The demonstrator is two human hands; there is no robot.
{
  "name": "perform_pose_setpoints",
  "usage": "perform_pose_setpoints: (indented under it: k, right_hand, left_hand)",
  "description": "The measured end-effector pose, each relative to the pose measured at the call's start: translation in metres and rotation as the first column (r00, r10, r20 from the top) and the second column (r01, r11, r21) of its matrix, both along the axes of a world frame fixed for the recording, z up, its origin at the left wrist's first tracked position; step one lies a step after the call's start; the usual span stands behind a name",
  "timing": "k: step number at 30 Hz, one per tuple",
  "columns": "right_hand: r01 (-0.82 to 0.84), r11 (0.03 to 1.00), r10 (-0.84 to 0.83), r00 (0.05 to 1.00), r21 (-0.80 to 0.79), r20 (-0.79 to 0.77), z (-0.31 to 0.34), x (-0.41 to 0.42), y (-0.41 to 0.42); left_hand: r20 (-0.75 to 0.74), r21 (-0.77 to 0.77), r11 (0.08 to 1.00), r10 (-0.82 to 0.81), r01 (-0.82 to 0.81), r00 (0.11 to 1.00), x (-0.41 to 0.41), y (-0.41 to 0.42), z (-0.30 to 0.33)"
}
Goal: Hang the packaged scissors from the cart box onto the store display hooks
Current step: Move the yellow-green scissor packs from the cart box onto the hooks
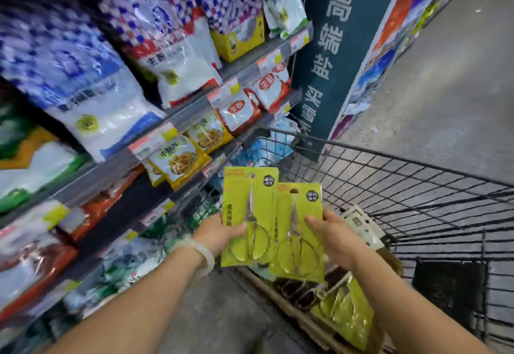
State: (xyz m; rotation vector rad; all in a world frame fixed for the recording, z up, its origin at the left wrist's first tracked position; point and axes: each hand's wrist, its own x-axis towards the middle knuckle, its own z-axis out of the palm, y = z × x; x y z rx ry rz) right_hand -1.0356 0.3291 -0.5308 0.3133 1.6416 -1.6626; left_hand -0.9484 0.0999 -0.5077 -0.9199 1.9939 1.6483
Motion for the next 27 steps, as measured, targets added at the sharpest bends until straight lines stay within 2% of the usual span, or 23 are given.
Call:
perform_pose_setpoints:
  k: [2, 4, 8, 14, 16, 22, 25, 27]
  right_hand:
    - [-0.064, 0.998, 0.063, 0.997, -0.030, -0.034, 0.022, 0.005, -0.027]
    - [-0.120, 0.992, 0.117, 0.991, -0.047, -0.067, 0.047, 0.012, -0.056]
    - [-0.239, 0.971, 0.230, 0.943, -0.009, -0.239, 0.094, 0.044, -0.118]
    - [-0.428, 0.894, 0.364, 0.867, -0.133, -0.340, 0.142, 0.159, -0.221]
    - [-0.472, 0.873, 0.402, 0.838, -0.123, -0.369, 0.147, 0.208, -0.257]
    - [-0.663, 0.730, 0.585, 0.731, -0.165, -0.350, 0.140, 0.367, -0.361]
    - [-0.757, 0.619, 0.699, 0.653, -0.210, -0.293, 0.137, 0.447, -0.408]
    - [-0.814, 0.526, 0.768, 0.579, -0.244, -0.274, 0.138, 0.501, -0.435]
  left_hand:
    - [-0.075, 0.065, 0.992, 0.109, -0.104, 0.991, 0.018, -0.015, 0.017]
    - [-0.145, 0.083, 0.986, 0.154, -0.143, 0.977, 0.040, -0.033, 0.036]
    - [-0.241, 0.121, 0.955, 0.292, -0.270, 0.926, 0.102, -0.078, 0.073]
    - [-0.373, 0.146, 0.872, 0.486, -0.467, 0.791, 0.252, -0.146, 0.108]
    - [-0.382, 0.151, 0.835, 0.542, -0.529, 0.748, 0.314, -0.168, 0.111]
    - [-0.427, 0.143, 0.656, 0.717, -0.741, 0.552, 0.500, -0.204, 0.136]
    - [-0.408, 0.126, 0.533, 0.797, -0.837, 0.446, 0.585, -0.214, 0.136]
    - [-0.396, 0.139, 0.411, 0.857, -0.901, 0.330, 0.645, -0.226, 0.123]
